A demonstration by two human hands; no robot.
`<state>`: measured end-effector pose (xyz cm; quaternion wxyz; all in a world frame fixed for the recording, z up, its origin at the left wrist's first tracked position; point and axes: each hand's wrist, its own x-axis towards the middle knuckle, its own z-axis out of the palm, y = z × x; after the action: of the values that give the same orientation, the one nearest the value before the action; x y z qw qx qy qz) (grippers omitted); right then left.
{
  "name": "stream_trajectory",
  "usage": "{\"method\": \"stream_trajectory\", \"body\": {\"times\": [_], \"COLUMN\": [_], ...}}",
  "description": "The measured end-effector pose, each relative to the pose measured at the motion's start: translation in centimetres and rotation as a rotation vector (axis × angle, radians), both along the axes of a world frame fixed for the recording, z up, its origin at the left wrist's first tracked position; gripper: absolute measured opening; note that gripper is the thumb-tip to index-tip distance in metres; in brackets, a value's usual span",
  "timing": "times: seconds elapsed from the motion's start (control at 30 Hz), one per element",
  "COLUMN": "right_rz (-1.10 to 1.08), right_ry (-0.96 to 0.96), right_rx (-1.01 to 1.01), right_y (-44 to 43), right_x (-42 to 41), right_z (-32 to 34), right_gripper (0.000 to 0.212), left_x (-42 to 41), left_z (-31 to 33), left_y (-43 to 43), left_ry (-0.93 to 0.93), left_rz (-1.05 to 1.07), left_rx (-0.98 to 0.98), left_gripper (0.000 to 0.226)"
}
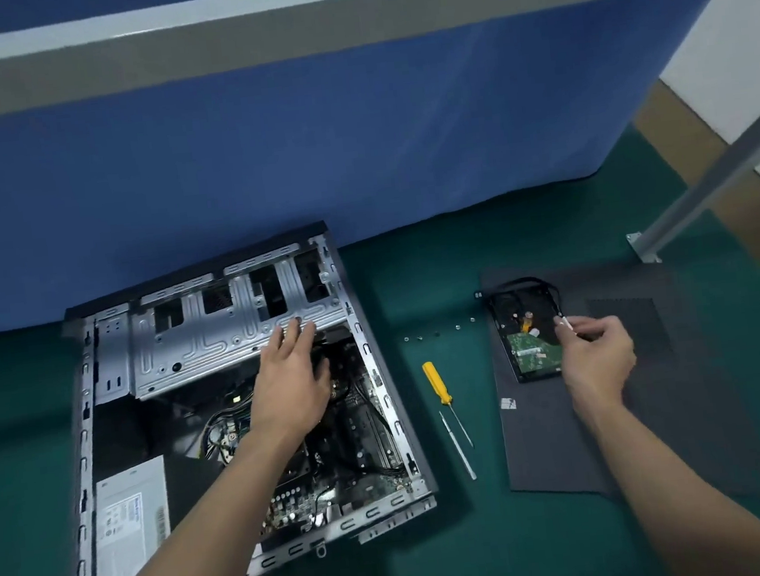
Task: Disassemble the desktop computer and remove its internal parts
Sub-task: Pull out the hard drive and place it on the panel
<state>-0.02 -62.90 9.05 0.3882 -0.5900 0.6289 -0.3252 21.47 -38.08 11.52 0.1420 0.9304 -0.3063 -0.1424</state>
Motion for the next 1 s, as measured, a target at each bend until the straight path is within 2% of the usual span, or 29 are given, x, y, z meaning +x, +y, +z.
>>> {"method": "stream_trajectory", "body": {"times": [0.1,0.3,0.37,0.43,0.5,0.6,0.67,0.73,0.8,0.9,1.0], "right_rz": [0.014,0.2,0.244,0.238,0.321,0.625,0.954,1.3,1.513,1.606,1.566], "right_ry": [0.142,0.511,0.644,0.591,0.419,0.165,0.111,0.181,0.307,0.504,0.616], "right_rx": [-0.012,0.031,0.007,-0.07,-0.243,-0.548,-0.645,-0.609,-0.548,-0.469,-0.45], "right_y": [-0.1,0.6,1.0,2.0,4.0,9.0,12.9,16.3,18.6,20.3,20.7], "right_x": [-0.6,-1.4,-1.4,-0.2,1.9,5.7,7.8,9.7,11.4,14.1,16.6], "right_z": [-2.6,-4.8,-4.6,-3.5,-1.6,2.1,3.8,4.4,3.9,2.7,1.6], "right_gripper": [0.013,0.003,0.009,0.014,0.015,0.014,0.015,0.019,0.026,0.037,0.036], "left_x": [0.2,0.8,1.5,2.3,3.2,4.3,4.8,5.3,5.7,6.0,5.7], "left_z": [0.0,0.1,0.1,0.1,-0.1,-0.3,-0.4,-0.3,-0.2,-0.4,-1.0], "left_y": [0.1,1.6,2.9,4.9,7.1,10.6,12.2,13.4,14.3,15.2,15.9], "left_ry": [0.002,0.008,-0.02,-0.053,-0.1,-0.145,-0.167,-0.197,-0.227,-0.247,-0.226], "left_rz": [0.0,-0.013,0.003,0.038,0.05,0.034,0.016,0.006,-0.003,-0.027,-0.071], "left_rx": [0.006,-0.019,-0.009,0.014,0.063,0.133,0.168,0.182,0.193,0.161,0.144], "left_gripper": [0.062,0.065,0.061,0.058,0.058,0.061,0.062,0.061,0.06,0.061,0.066]}}
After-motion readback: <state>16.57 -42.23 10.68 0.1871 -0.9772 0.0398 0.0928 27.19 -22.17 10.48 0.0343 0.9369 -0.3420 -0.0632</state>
